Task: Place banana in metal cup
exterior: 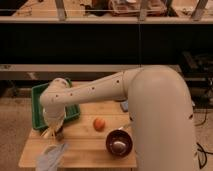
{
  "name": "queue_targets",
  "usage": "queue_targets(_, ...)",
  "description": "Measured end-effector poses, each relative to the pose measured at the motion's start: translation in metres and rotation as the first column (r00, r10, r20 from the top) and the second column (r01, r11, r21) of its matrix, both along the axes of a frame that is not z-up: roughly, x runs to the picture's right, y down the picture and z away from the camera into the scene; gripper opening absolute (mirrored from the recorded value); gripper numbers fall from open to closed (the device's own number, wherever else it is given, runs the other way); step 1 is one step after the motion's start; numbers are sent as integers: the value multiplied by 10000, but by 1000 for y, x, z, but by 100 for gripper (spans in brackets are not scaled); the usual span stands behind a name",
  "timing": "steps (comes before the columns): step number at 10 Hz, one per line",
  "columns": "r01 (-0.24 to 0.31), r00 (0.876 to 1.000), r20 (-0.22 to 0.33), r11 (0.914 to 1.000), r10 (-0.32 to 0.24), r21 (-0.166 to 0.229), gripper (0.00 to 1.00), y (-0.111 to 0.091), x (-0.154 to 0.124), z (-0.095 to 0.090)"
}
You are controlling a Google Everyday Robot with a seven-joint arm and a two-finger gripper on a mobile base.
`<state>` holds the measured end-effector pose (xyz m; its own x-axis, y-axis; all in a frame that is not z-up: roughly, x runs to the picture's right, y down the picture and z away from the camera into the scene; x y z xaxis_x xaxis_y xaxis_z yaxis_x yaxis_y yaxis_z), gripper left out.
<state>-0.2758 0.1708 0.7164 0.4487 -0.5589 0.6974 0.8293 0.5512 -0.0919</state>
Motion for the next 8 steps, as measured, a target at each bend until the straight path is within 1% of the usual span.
queue_targets(3, 83, 9999, -141, 9999, -82, 93, 80, -4, 2, 1)
queue_targets(7, 117, 9994, -316, 9999, -117, 3, 80, -8, 7, 4)
queue_targets(8, 74, 9992, -404, 10000, -74, 4, 80, -13, 11, 3)
